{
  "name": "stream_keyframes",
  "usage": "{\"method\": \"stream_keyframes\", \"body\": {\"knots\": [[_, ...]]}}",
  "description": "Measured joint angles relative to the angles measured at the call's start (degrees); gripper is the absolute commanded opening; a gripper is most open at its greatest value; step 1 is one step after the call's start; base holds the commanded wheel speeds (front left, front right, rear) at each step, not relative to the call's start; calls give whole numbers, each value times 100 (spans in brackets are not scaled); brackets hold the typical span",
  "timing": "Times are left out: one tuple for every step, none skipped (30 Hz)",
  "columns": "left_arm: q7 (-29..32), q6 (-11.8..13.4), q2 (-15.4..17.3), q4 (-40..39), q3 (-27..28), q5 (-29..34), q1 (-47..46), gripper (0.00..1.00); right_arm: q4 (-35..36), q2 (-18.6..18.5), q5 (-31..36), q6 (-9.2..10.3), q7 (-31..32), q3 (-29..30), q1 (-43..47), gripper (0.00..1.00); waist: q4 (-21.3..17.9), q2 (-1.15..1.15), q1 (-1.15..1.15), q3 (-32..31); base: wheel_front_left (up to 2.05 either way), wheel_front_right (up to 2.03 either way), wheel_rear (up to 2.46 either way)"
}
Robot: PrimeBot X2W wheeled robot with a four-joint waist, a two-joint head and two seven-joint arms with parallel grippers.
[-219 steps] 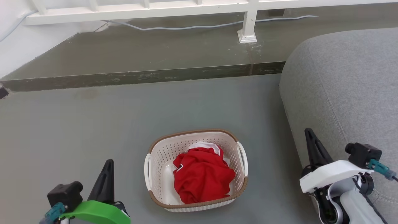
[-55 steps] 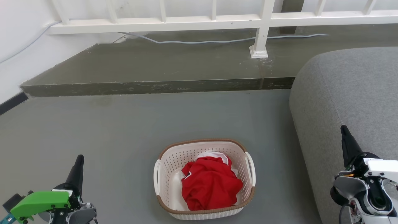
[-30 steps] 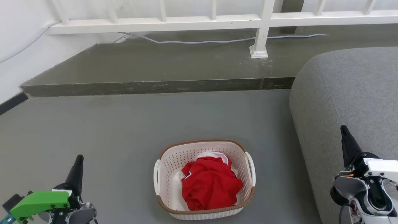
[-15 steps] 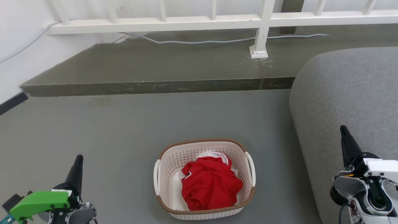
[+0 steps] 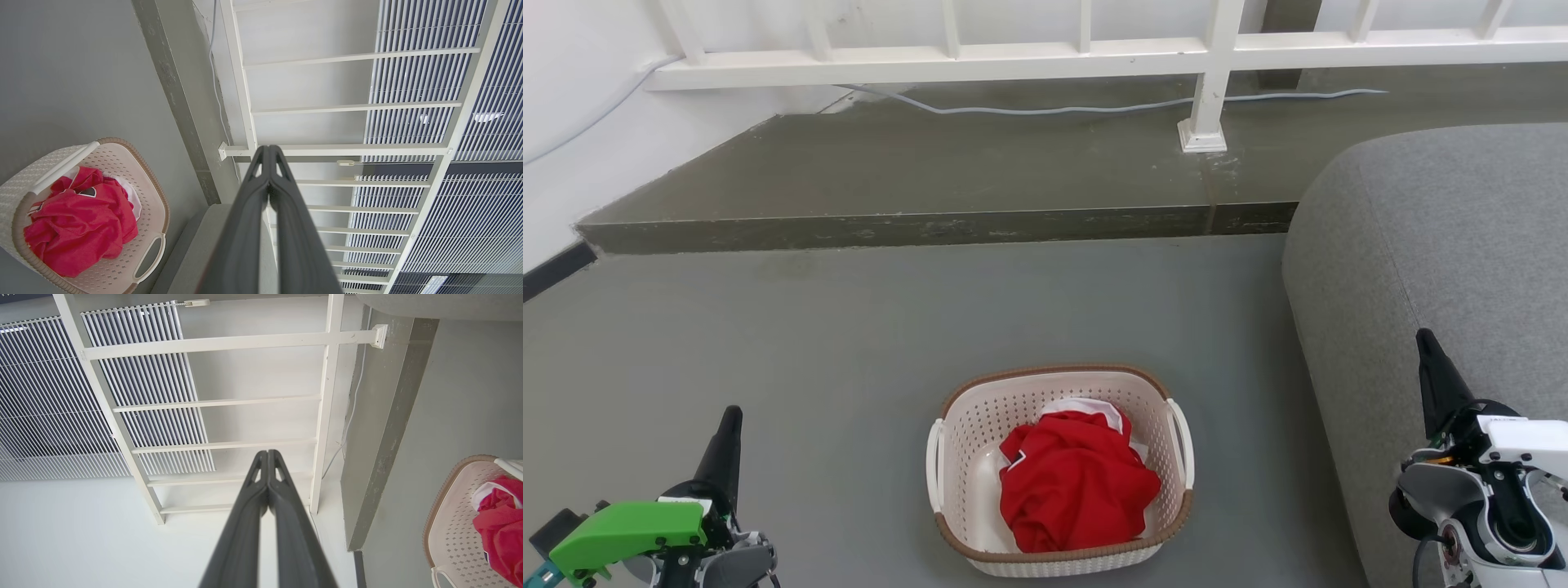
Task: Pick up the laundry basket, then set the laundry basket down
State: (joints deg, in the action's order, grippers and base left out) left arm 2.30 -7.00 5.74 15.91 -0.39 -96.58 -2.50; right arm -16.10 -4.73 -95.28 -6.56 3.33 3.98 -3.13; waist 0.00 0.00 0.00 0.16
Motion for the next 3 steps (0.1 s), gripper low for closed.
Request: {"method": "stream_keyframes", "body": {"knots": [[1, 0, -1, 0, 1, 0, 0, 0, 0, 1, 0, 0, 0, 0, 0, 0, 0, 0, 0, 0, 0, 0, 0], [1, 0, -2, 0, 1, 0, 0, 0, 1, 2, 0, 0, 0, 1, 0, 0, 0, 0, 0, 0, 0, 0, 0], [1, 0, -2, 0, 1, 0, 0, 0, 1, 2, 0, 0, 0, 1, 0, 0, 0, 0, 0, 0, 0, 0, 0]]}}
